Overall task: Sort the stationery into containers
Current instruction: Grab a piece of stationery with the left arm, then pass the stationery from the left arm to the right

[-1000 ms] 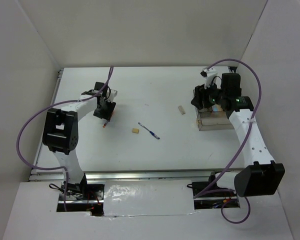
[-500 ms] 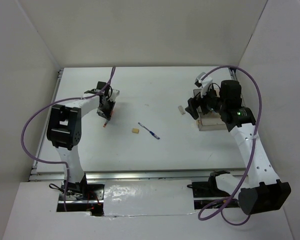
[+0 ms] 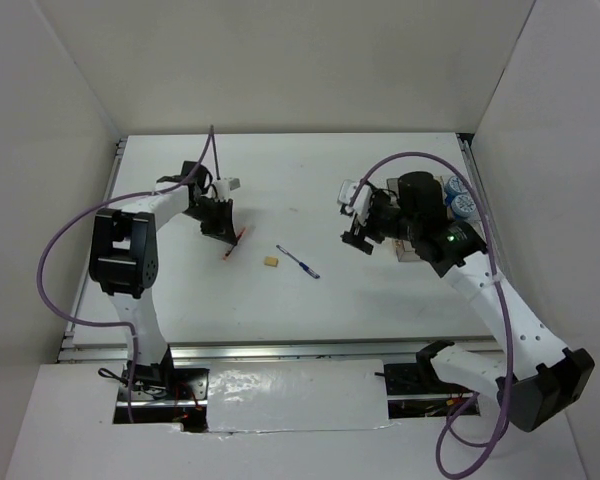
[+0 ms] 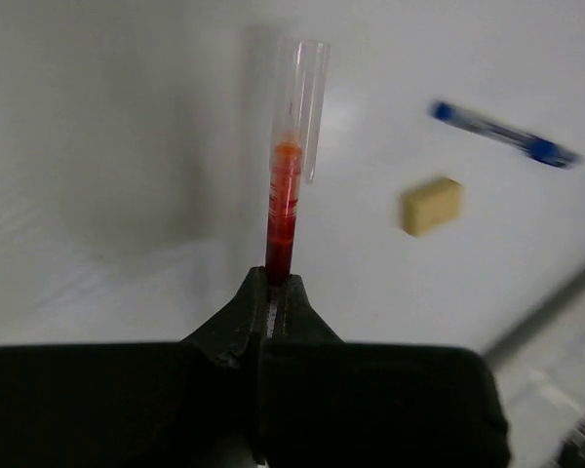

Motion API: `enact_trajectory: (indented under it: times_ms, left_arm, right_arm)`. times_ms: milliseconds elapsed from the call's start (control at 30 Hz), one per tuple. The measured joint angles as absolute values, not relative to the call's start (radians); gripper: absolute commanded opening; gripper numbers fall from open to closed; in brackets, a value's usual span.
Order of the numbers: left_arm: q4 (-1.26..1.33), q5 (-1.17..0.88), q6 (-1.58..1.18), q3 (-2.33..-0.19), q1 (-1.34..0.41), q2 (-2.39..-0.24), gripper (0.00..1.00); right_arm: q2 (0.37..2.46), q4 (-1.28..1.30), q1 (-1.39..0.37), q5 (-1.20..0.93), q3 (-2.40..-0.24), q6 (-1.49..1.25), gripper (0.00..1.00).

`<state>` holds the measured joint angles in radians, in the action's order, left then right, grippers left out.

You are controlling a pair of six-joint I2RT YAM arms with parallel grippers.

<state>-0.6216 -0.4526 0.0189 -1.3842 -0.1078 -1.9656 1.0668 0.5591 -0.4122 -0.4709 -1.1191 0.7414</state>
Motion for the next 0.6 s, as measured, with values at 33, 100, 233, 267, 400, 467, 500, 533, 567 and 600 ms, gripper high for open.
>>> enact_trajectory:
  times_ms: [33, 100, 233, 267, 400, 467, 500, 533, 567, 600]
  left_arm:
    - [-0.641, -0.525, 0.018, -1.384, -0.1, -1.958, 0.0]
    - [-0.678, -0.681, 0.019, -1.385, -0.089, -1.935, 0.0]
    - [-0.78, -0.923, 0.044, -1.39, -0.091, -1.893, 0.0]
    - [-0.805, -0.964, 0.054, -1.39, -0.091, -1.887, 0.0]
    - [-0.868, -1.089, 0.074, -1.349, -0.097, -1.85, 0.0]
    - [-0.863, -1.121, 0.062, -1.292, -0.1, -1.812, 0.0]
    - [-0.859, -1.132, 0.047, -1.254, -0.103, -1.783, 0.0]
    - [-0.854, -1.134, 0.038, -1.238, -0.104, -1.768, 0.0]
    - [-0.842, -1.135, 0.019, -1.215, -0.108, -1.745, 0.0]
    - [-0.832, -1.136, -0.005, -1.195, -0.112, -1.721, 0.0]
  right_arm:
    - [1.071, 0.55, -0.444, -0.459, -1.118, 0.771, 0.79]
    - [1.074, 0.512, -0.512, -0.44, -1.103, 0.825, 0.75]
    - [1.066, 0.403, -0.628, -0.418, -1.018, 0.954, 0.72]
    - [1.061, 0.371, -0.649, -0.414, -0.986, 0.991, 0.72]
    - [1.048, 0.274, -0.729, -0.406, -0.878, 1.117, 0.71]
    - [1.05, 0.246, -0.772, -0.402, -0.845, 1.175, 0.7]
    - [1.051, 0.236, -0.793, -0.401, -0.836, 1.199, 0.69]
    - [1.053, 0.219, -0.812, -0.4, -0.829, 1.222, 0.68]
    - [1.056, 0.196, -0.831, -0.398, -0.821, 1.246, 0.67]
    - [1.06, 0.169, -0.849, -0.397, -0.812, 1.267, 0.65]
